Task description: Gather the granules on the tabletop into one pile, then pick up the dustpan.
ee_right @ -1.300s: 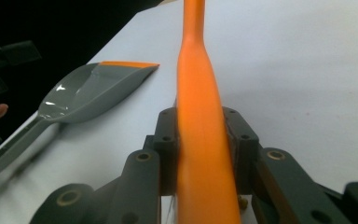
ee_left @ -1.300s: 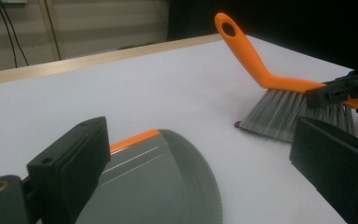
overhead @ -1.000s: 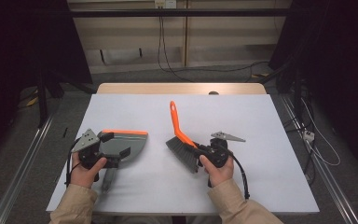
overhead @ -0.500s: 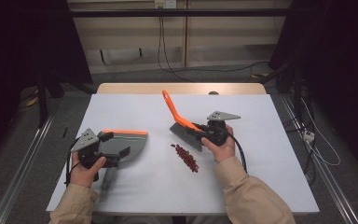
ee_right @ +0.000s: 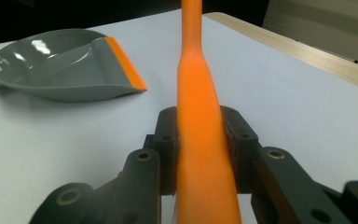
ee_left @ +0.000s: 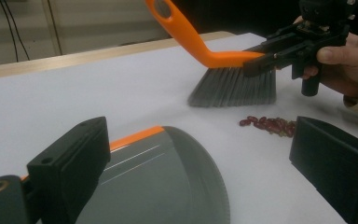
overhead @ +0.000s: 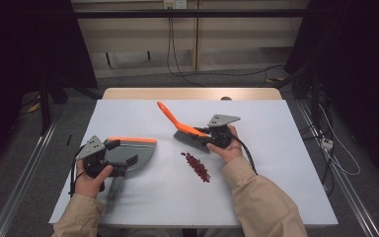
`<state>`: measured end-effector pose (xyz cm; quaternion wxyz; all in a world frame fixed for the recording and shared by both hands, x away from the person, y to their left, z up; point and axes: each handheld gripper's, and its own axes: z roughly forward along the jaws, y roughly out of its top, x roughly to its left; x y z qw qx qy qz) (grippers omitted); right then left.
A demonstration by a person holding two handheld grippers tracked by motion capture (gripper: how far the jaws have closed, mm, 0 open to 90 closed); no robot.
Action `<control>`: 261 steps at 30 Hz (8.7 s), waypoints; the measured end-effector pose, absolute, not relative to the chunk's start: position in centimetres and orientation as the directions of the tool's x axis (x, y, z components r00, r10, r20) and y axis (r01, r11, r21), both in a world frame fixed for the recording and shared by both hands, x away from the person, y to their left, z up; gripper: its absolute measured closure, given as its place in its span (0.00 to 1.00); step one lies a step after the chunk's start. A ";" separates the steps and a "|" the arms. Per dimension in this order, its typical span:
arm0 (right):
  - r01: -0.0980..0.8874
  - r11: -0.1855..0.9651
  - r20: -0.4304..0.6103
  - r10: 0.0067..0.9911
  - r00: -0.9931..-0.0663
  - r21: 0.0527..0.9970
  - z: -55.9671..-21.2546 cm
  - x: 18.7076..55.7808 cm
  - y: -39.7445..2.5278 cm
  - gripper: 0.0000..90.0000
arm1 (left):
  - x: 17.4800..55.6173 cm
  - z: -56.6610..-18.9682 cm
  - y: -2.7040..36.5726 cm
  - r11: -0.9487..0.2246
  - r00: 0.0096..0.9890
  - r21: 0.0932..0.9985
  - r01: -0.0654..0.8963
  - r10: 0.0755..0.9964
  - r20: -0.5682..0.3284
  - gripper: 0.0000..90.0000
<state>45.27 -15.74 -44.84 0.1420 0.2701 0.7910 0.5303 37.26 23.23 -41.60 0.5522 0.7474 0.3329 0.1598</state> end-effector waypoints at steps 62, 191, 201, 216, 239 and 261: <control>0.121 0.425 -0.014 0.302 -0.953 0.897 -44.3 38.6 -15.8 0.78 | 37.1 -41.4 23.3 -0.167 0.721 0.933 0.320 0.682 -0.126 0.06; 0.424 0.218 0.072 0.818 -0.570 0.879 -43.5 35.6 -23.8 0.75 | 33.3 -44.1 26.6 -0.357 0.619 0.749 0.558 0.780 -0.090 0.40; 0.423 0.222 0.066 0.820 -0.568 0.879 -43.6 35.7 -23.9 0.76 | 34.2 -44.1 26.9 -0.378 0.648 0.749 0.545 0.756 -0.090 0.68; 0.422 0.214 0.068 0.825 -0.560 0.881 -43.7 35.8 -24.1 0.77 | 34.6 -43.1 27.0 -0.356 0.670 0.801 0.482 0.738 -0.076 0.70; 0.422 0.208 0.071 0.828 -0.556 0.882 -43.7 35.8 -24.2 0.77 | 33.7 -41.3 26.8 -0.408 0.767 0.807 0.427 0.636 -0.084 0.70; 0.421 0.202 0.074 0.830 -0.552 0.884 -43.8 36.0 -24.1 0.78 | 33.0 -41.6 26.0 -0.486 0.836 0.778 0.398 0.541 -0.089 0.70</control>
